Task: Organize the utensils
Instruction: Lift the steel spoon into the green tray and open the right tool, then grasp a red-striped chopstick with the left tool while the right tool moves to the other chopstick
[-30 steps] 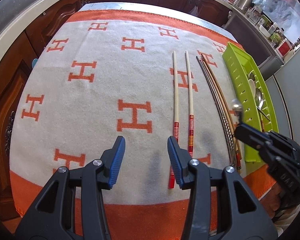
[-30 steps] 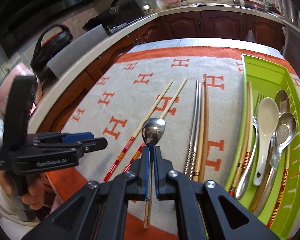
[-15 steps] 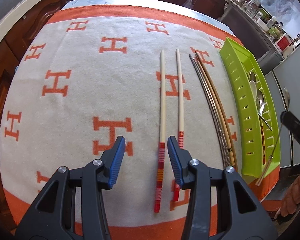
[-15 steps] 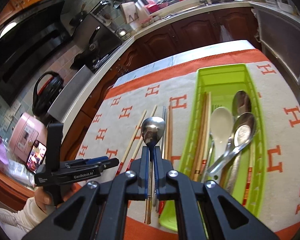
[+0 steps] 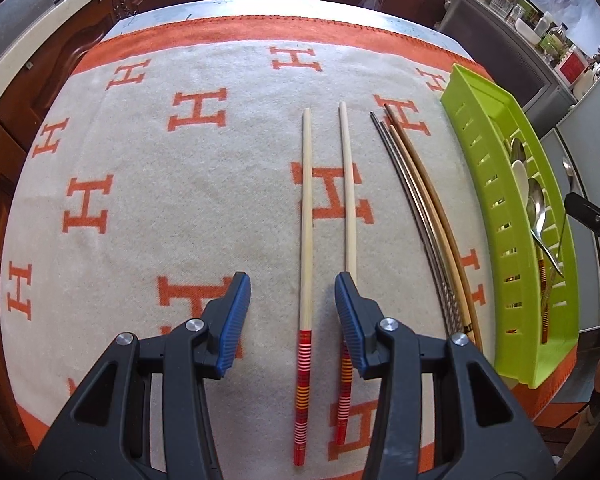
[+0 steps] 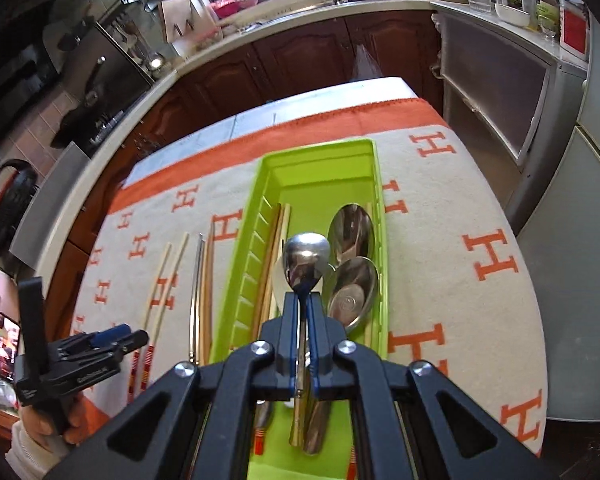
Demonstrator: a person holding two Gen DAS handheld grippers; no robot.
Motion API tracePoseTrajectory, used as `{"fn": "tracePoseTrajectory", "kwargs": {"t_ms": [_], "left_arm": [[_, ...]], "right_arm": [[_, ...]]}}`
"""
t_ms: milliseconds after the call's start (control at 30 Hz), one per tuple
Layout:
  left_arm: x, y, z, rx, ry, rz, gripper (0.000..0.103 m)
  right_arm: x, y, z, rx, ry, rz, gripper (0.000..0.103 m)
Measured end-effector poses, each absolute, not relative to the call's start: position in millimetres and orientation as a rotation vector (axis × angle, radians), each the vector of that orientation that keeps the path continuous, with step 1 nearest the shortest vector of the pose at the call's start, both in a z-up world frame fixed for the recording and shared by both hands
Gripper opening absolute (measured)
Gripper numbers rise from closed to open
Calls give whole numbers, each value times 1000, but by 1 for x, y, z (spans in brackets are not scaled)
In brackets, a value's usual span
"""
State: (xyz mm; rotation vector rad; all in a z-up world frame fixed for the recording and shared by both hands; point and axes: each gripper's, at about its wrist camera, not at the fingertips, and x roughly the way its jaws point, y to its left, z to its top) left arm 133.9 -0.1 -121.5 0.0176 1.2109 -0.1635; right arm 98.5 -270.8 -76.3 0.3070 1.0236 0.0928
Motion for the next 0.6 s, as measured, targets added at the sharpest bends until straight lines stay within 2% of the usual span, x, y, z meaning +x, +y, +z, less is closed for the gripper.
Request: {"fn": "tracePoseTrajectory", "kwargs": {"t_ms": [267,600], "left_arm": [[132,-7,-124,56,1183,-132,41],[121,-10,-126,76,1110,-116,41]], "right_arm": [[103,-259,-81,258,1035,62,6],[87,-235,-55,229,949,110,6]]}}
